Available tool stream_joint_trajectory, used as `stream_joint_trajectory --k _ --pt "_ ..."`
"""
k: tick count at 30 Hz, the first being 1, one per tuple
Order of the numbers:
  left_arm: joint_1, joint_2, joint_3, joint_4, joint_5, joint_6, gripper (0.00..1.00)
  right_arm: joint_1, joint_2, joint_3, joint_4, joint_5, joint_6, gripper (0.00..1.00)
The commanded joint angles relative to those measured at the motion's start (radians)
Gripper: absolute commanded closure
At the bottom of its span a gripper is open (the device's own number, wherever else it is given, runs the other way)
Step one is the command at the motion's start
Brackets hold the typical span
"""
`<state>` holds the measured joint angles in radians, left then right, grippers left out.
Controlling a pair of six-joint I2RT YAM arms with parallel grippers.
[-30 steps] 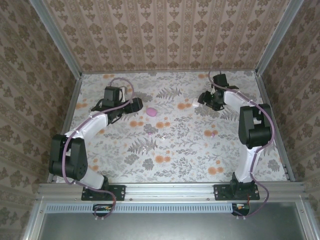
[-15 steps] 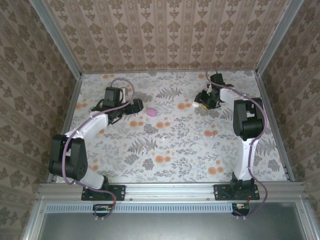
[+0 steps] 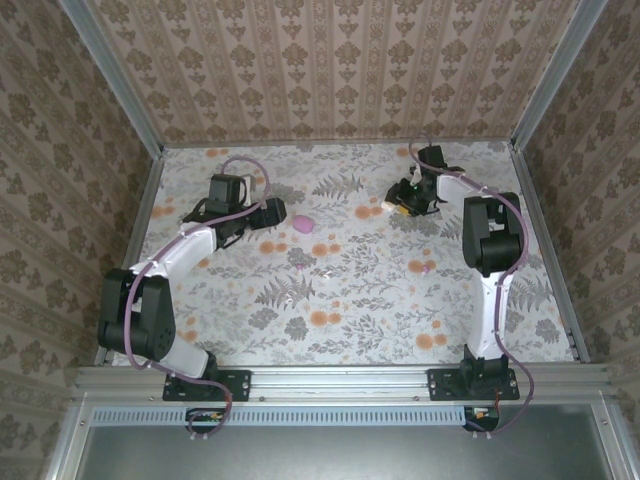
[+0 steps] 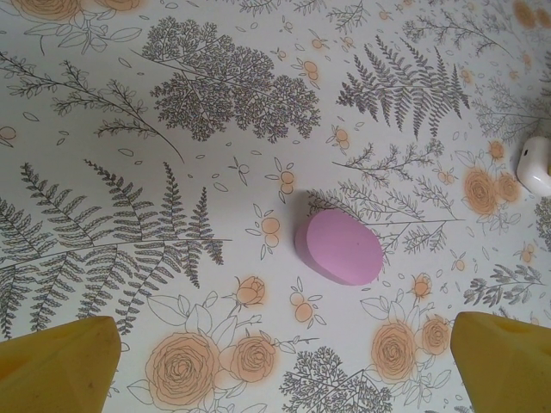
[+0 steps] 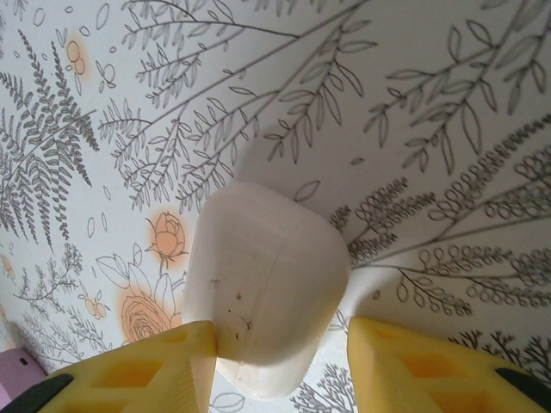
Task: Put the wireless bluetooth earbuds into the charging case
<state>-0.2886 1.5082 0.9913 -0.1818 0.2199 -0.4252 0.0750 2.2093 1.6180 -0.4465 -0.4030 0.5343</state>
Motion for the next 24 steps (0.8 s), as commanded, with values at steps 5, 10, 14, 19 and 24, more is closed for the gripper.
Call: stream_joint_trajectory --k 5,10,14,19,24 --pt "-0.011 -0.015 0.033 -0.031 -0.013 0.020 0.00 0.064 0.035 0.104 -0.181 0.215 0.017 0.43" --pt "-0.011 -0.011 0.034 -0.036 -0.018 0.022 0.00 0.083 0.040 0.167 -0.202 0.244 0.076 0.34" --pt "-0.010 -0.008 0.034 -0.037 -0.020 0.022 0.00 0.109 0.096 0.278 -0.316 0.391 0.168 0.24" --pt "-0.011 -0.015 0.033 -0.045 -0.024 0.028 0.00 0.135 0.185 0.418 -0.449 0.443 0.210 0.28" --pt "-0.010 -0.029 0.026 -0.054 -0.033 0.036 0.00 0.146 0.187 0.430 -0.481 0.470 0.189 0.33"
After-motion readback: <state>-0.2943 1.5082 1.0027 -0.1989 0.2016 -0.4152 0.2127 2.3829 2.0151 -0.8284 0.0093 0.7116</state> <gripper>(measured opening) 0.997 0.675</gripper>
